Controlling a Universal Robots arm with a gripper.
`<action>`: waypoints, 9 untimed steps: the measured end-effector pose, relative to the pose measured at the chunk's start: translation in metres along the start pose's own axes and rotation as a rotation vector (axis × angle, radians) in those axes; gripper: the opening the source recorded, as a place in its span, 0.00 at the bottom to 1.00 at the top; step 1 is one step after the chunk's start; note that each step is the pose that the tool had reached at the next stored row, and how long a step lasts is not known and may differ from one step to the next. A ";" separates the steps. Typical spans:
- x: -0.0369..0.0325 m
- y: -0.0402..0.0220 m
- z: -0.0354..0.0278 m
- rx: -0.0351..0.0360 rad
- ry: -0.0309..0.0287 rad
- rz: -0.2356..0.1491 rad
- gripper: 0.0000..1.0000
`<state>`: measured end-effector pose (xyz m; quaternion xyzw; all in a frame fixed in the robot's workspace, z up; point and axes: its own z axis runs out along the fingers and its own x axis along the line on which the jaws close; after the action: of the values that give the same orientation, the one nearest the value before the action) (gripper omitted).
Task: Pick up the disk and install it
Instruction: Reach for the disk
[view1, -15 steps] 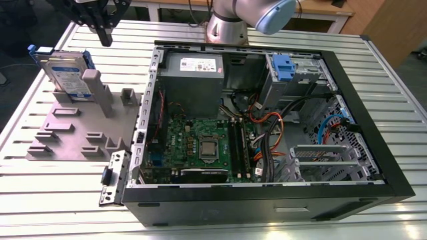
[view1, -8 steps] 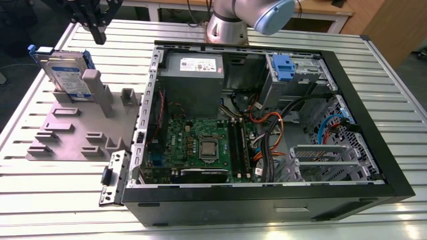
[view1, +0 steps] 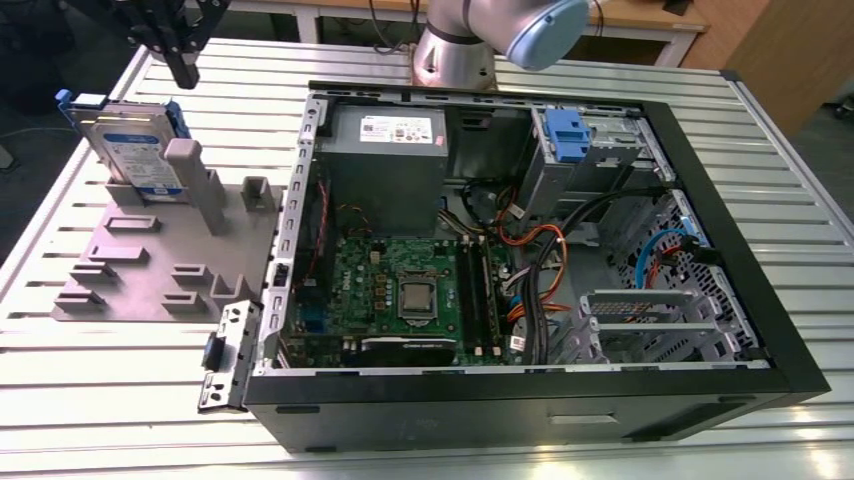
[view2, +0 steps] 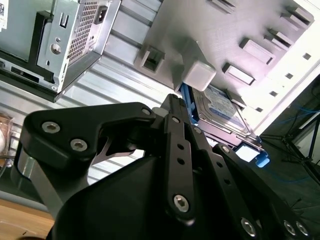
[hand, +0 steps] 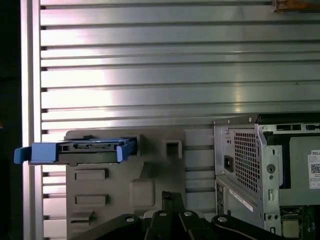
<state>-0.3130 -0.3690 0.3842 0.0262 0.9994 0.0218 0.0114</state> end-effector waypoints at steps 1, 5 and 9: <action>0.0007 0.0000 0.0001 0.0000 0.0001 0.000 0.11; 0.0044 -0.0002 0.0005 0.0000 0.0005 0.000 0.11; 0.0064 -0.0003 0.0011 0.0000 0.0012 0.000 0.11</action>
<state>-0.3194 -0.3690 0.3830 0.0262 0.9994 0.0218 0.0107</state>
